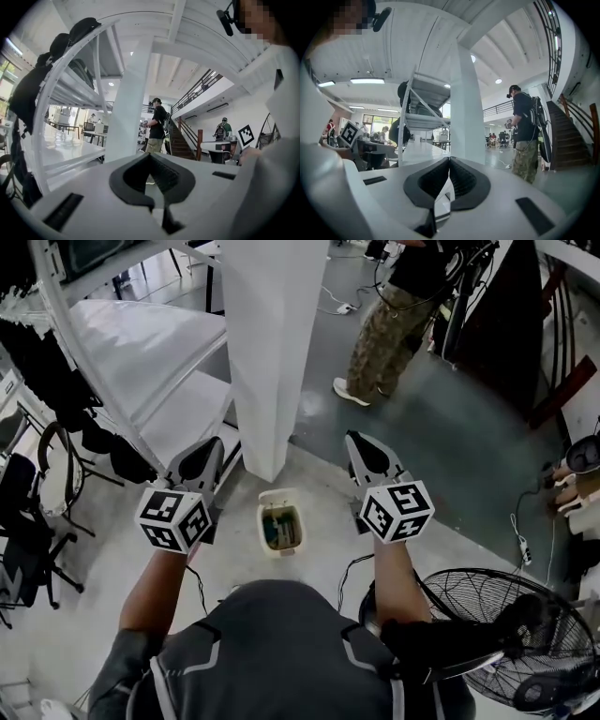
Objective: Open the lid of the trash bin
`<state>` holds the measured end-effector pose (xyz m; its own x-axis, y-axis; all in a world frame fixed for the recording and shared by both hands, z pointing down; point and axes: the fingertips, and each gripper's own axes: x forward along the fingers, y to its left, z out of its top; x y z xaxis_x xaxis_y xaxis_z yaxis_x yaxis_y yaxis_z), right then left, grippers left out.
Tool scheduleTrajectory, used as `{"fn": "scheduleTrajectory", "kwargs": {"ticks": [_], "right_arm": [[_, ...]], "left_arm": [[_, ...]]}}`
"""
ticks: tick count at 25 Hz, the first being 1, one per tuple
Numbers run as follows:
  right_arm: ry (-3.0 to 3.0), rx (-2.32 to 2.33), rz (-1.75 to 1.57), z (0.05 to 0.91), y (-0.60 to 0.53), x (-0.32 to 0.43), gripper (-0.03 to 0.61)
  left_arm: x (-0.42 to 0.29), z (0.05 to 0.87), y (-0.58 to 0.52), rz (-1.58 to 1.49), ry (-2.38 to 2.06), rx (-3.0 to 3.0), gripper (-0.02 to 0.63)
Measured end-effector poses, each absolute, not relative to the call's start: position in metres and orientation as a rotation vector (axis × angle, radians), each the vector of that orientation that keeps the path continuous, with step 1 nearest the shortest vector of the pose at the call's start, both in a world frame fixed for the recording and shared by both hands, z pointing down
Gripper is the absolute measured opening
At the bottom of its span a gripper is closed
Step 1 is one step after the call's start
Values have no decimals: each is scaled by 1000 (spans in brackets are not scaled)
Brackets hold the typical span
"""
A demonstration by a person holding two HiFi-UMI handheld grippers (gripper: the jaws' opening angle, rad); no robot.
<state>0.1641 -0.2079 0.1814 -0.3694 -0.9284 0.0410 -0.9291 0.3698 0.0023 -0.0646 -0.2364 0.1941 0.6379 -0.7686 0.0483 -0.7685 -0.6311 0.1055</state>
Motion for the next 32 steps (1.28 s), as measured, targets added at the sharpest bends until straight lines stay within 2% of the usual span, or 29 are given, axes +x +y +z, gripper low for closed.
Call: {"fn": "scheduleTrajectory", "kwargs": {"ticks": [32], "right_arm": [[-2529, 1760, -49, 158, -216, 164, 26]], "left_arm": [[-72, 169, -239, -18, -1389, 2760, 8]]}}
